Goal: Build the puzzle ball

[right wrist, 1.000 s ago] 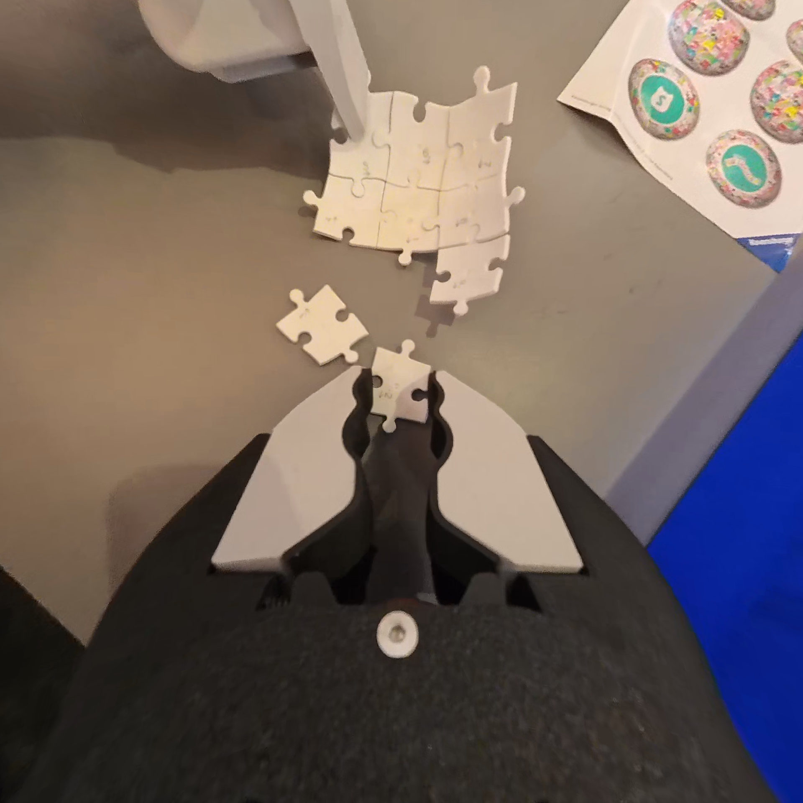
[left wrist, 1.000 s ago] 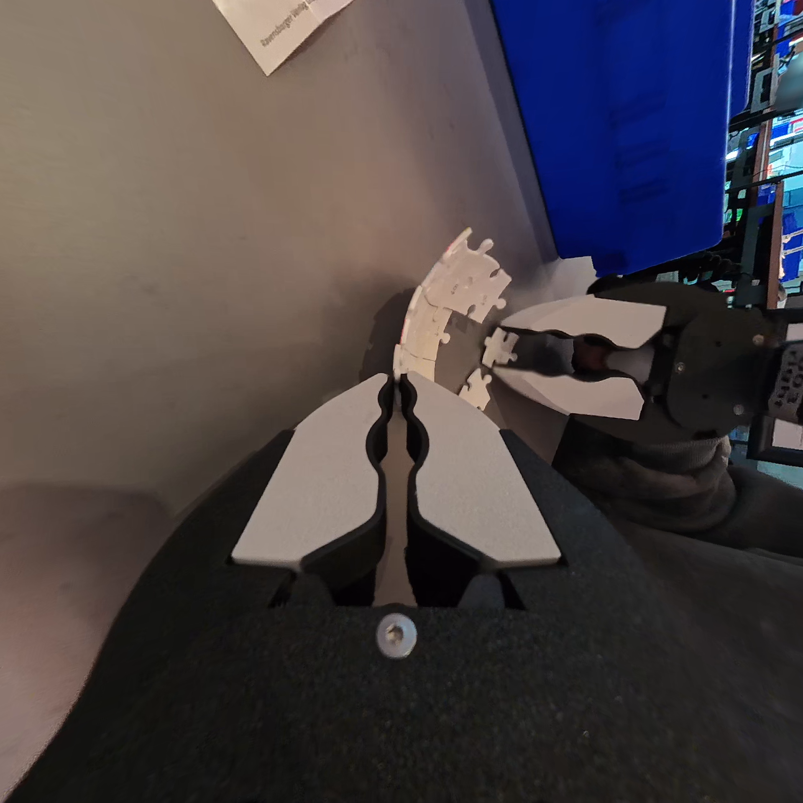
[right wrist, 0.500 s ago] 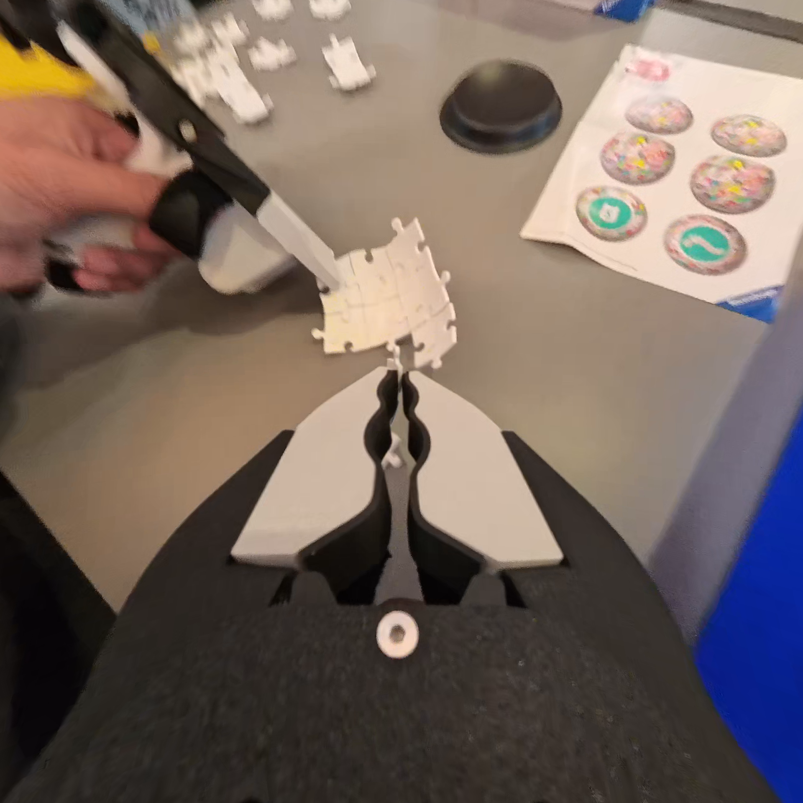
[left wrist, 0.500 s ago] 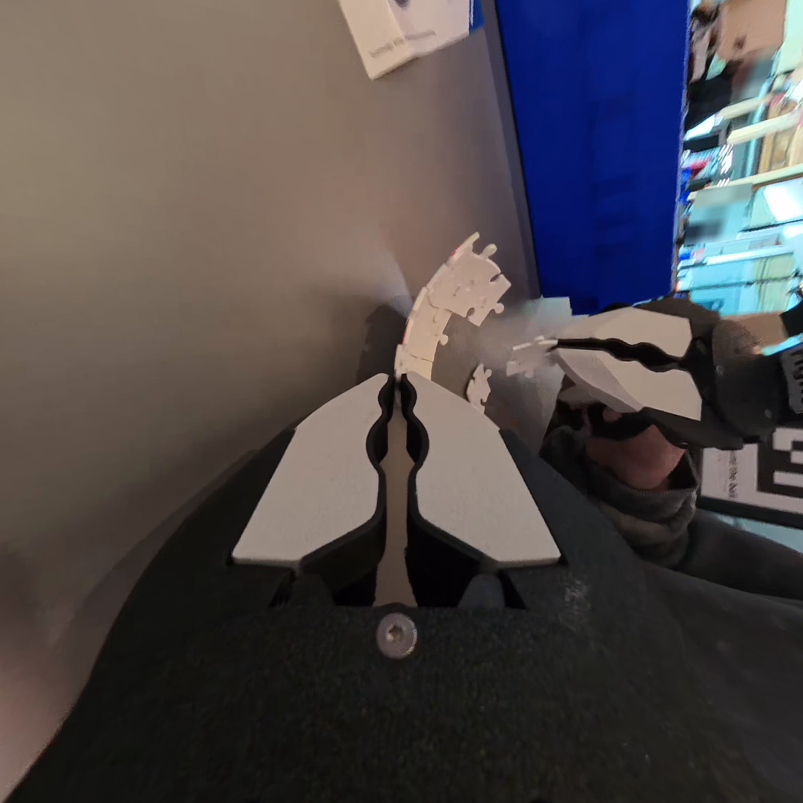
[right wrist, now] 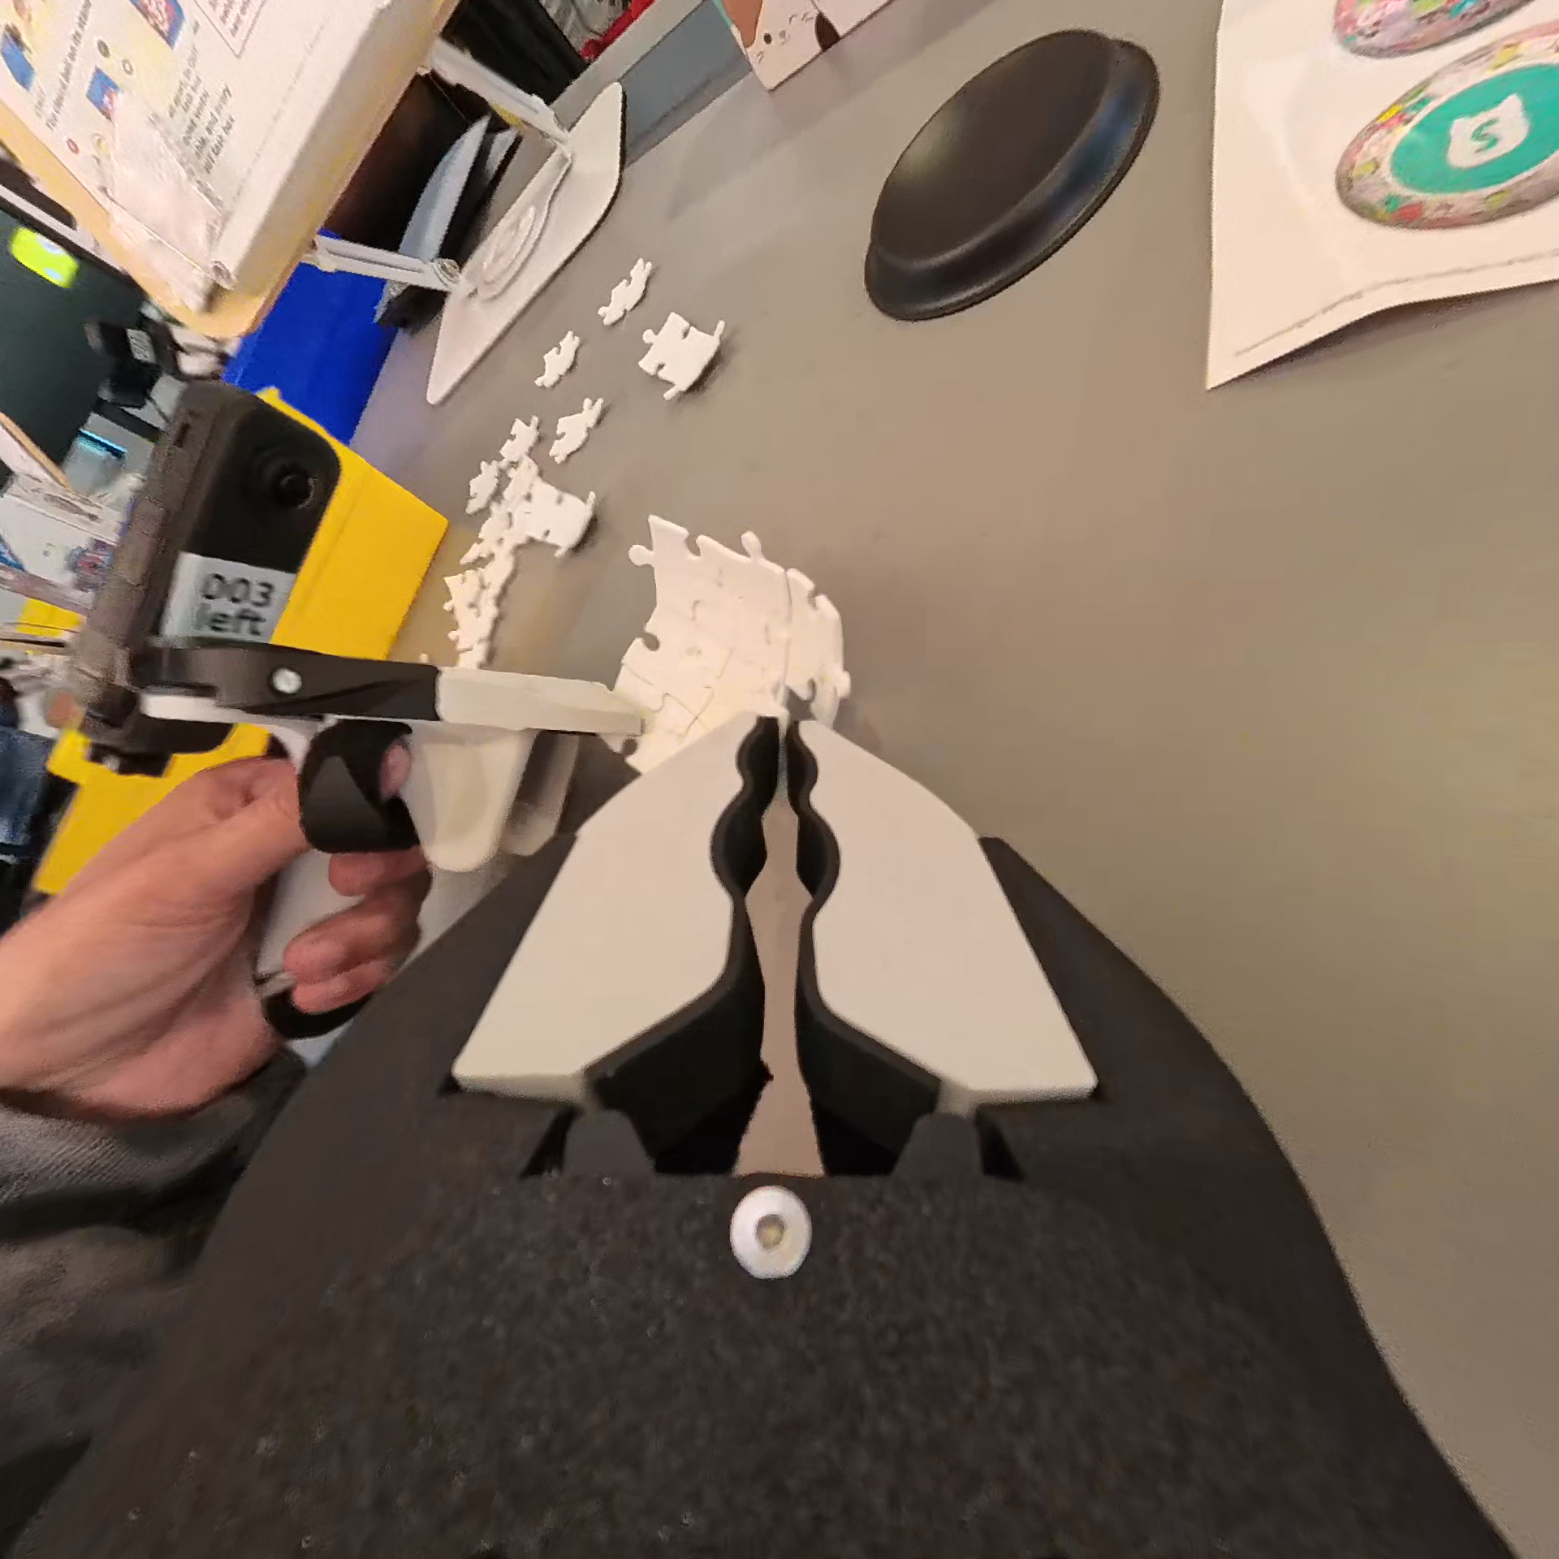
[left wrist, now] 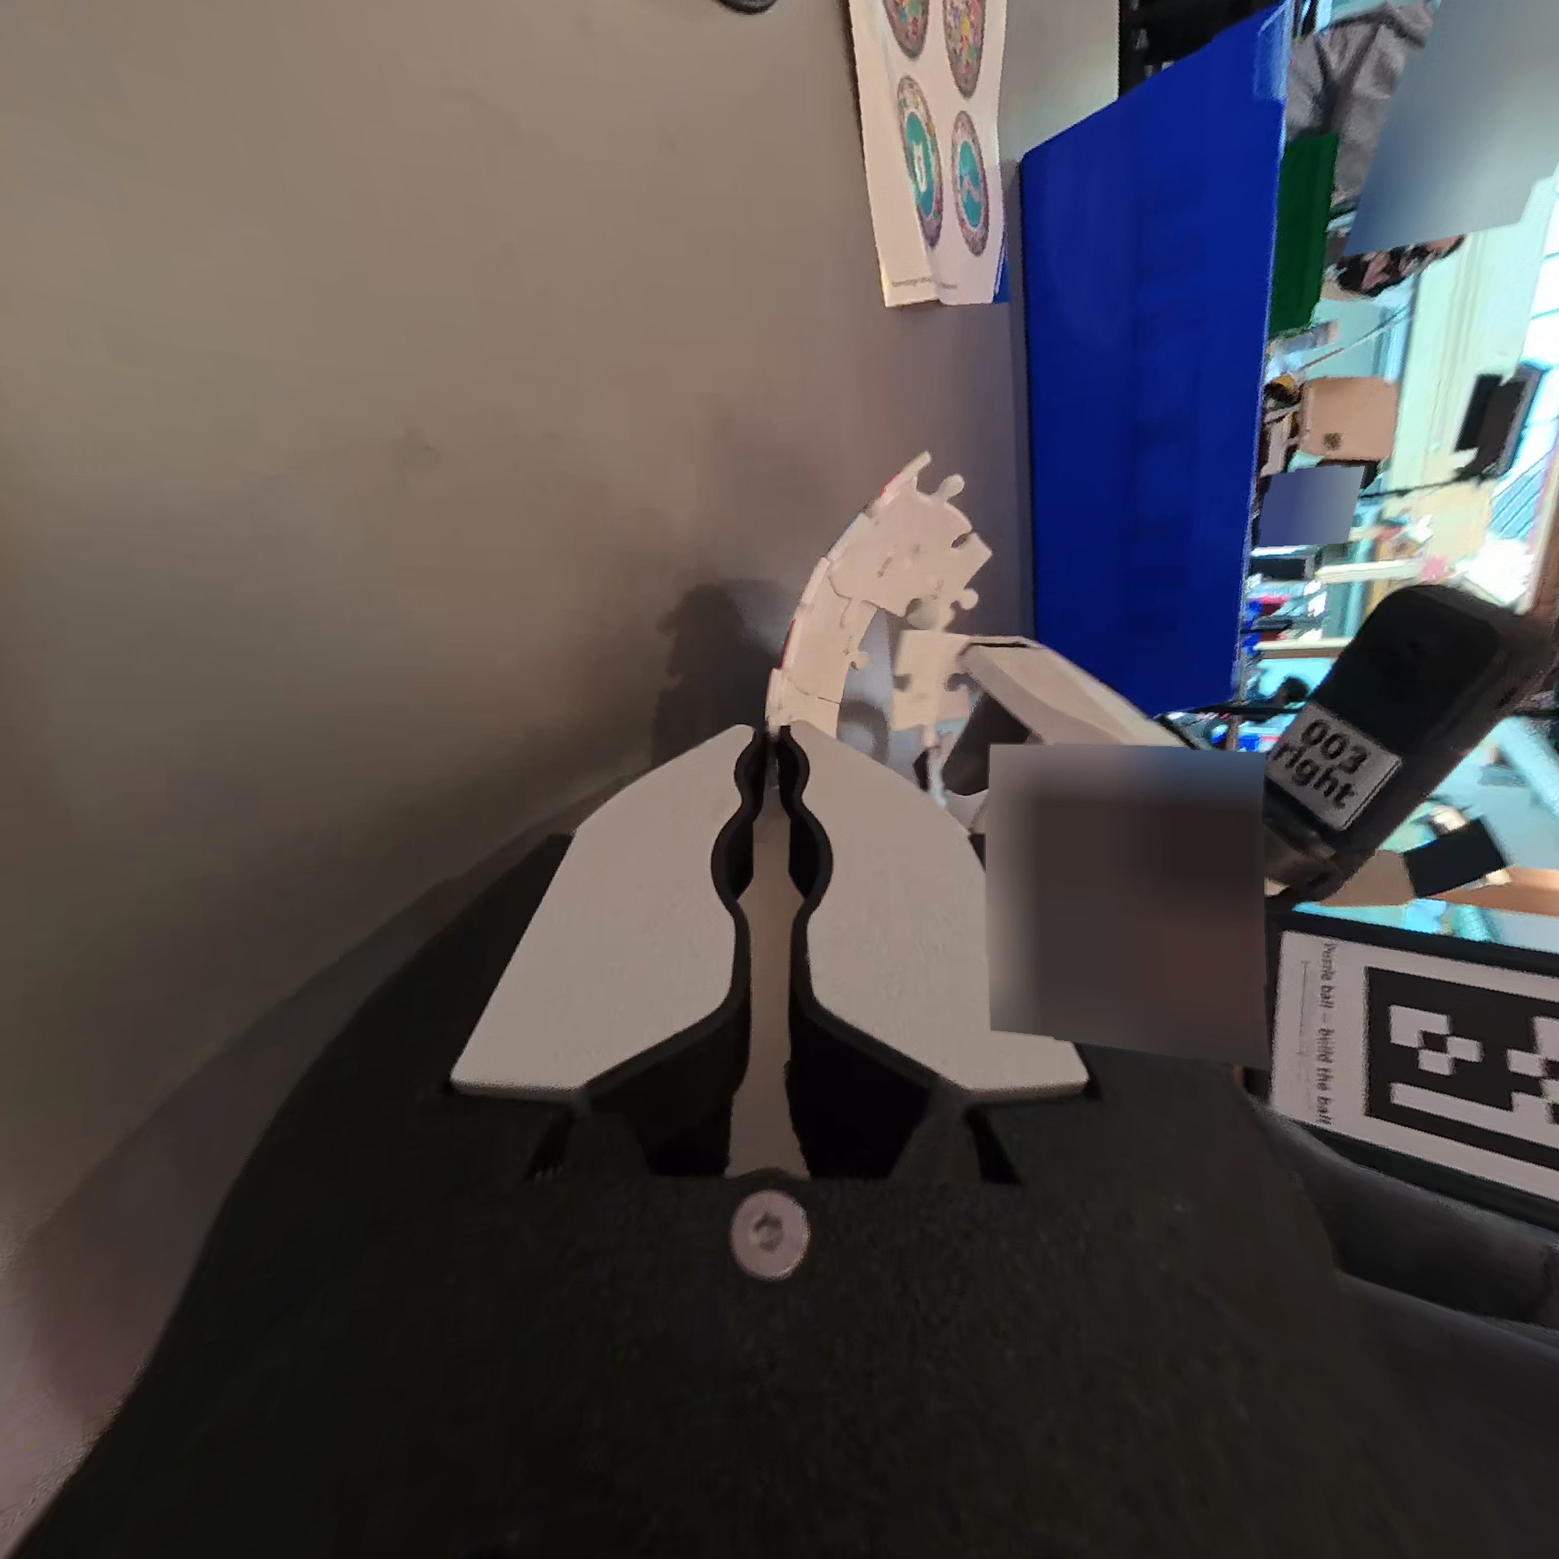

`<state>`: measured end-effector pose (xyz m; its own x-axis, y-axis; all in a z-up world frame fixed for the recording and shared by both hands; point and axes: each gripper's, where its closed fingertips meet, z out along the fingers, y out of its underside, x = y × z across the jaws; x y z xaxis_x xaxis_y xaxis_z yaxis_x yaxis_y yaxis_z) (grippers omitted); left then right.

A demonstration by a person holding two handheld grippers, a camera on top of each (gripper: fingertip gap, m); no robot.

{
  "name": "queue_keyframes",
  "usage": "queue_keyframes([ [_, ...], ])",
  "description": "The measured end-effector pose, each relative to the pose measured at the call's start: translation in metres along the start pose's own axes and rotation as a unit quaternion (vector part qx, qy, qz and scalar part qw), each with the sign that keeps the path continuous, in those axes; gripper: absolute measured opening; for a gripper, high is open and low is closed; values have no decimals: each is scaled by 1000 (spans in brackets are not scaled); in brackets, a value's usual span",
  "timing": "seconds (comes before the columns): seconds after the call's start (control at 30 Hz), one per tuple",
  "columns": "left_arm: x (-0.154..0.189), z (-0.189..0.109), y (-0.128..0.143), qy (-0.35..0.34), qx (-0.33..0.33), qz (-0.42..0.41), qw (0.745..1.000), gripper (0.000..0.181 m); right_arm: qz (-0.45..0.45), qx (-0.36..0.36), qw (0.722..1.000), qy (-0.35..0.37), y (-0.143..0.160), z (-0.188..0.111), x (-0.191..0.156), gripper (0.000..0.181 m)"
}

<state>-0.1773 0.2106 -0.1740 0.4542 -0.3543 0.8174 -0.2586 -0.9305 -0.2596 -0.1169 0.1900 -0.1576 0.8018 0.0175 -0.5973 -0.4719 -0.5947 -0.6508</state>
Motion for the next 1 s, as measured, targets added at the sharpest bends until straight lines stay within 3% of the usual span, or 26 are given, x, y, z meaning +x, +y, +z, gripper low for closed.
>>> queue_keyframes([
  [0.17, 7, -6, 1, 13, 16, -62, 998, 2, -41, 13, 999, 16, -1, 5, -5, 2],
  [0.3, 7, -4, 3, -5, 35, -81, 996, 2, -46, 26, 998, 17, -5, 3, -7, 2],
  [0.47, 19, 3, 11, 27, 43, -130, 990, 2, -27, 30, 999, 9, -7, 4, -1, 2],
  [1.0, 6, 10, 18, -5, 57, -154, 986, 2, -44, -10, 998, 46, 4, 4, 17, 3],
])
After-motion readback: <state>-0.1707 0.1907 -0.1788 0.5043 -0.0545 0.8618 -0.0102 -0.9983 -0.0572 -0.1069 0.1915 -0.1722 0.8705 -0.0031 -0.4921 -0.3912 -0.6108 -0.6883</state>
